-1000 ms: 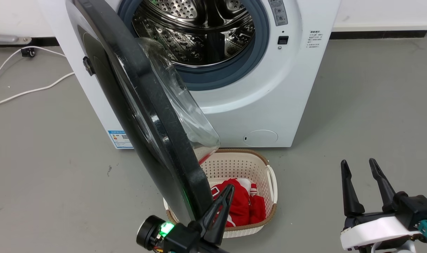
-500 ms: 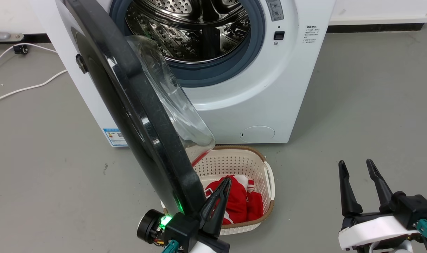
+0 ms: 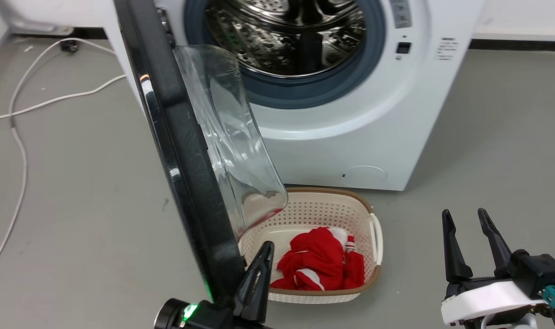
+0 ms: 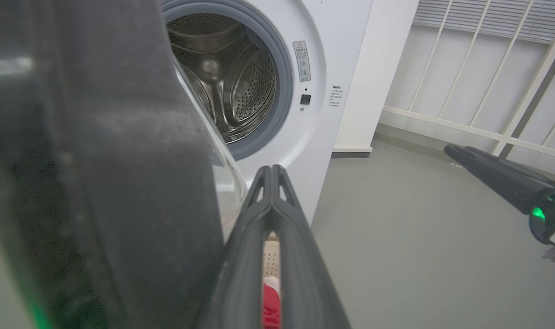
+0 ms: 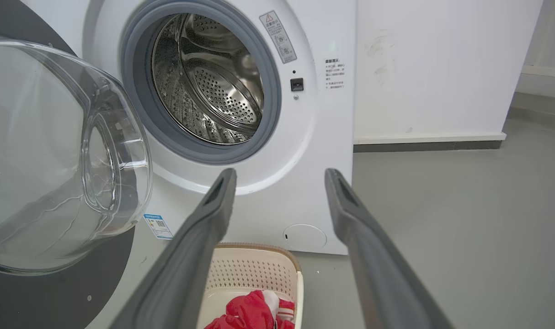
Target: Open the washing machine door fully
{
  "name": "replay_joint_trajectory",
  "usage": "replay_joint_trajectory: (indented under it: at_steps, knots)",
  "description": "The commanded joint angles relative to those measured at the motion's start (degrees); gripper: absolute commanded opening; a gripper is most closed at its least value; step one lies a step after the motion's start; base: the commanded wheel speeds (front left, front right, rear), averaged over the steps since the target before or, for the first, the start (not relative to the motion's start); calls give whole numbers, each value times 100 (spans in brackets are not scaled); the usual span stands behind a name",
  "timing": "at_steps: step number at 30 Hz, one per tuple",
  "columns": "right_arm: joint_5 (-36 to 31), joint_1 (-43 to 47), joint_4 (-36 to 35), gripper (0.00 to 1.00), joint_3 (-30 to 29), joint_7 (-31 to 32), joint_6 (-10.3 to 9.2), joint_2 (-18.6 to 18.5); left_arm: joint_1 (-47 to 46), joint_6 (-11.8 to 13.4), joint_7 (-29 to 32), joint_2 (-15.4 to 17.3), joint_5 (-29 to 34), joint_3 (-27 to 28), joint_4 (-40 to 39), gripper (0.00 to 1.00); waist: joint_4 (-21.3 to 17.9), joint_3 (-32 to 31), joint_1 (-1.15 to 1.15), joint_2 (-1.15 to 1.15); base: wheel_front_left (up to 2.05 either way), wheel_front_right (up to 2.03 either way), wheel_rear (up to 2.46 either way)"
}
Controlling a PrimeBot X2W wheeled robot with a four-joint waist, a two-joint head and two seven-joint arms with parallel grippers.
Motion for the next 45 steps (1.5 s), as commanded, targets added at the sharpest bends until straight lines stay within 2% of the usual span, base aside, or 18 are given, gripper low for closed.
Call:
replay_joint_trajectory:
  at_steps: [1, 11, 17, 24, 34, 45]
  knots:
    - [10, -55, -24, 100, 4, -13, -4, 14, 96, 101, -13, 45, 31, 157, -123, 0, 206, 29, 0, 0, 0, 0, 0]
    - [-95, -100, -144, 100, -61, 78, -4, 14, 458, 256, -13, 53, 39, 691, -509, 0, 1129, 153, 0, 0, 0, 0, 0]
    - [-139, -134, -197, 100, -26, 148, -4, 13, 283, 271, -12, 226, 16, 1339, -361, 0, 1445, 225, 0, 0, 0, 0, 0]
    - [-217, -230, -305, 100, 88, 240, -4, 12, -174, 66, -14, 399, -263, 2310, -106, 0, 1420, 376, 0, 0, 0, 0, 0]
    - [-339, -387, -552, 100, 63, 407, -4, 12, -980, -520, -13, 566, -505, 3663, 563, 0, 1186, 770, 0, 0, 0, 0, 0]
    - [-407, -548, -605, 100, 98, 451, -4, 13, -1685, -813, -13, 820, -409, 4791, 1378, 0, 960, 1019, 0, 0, 0, 0, 0]
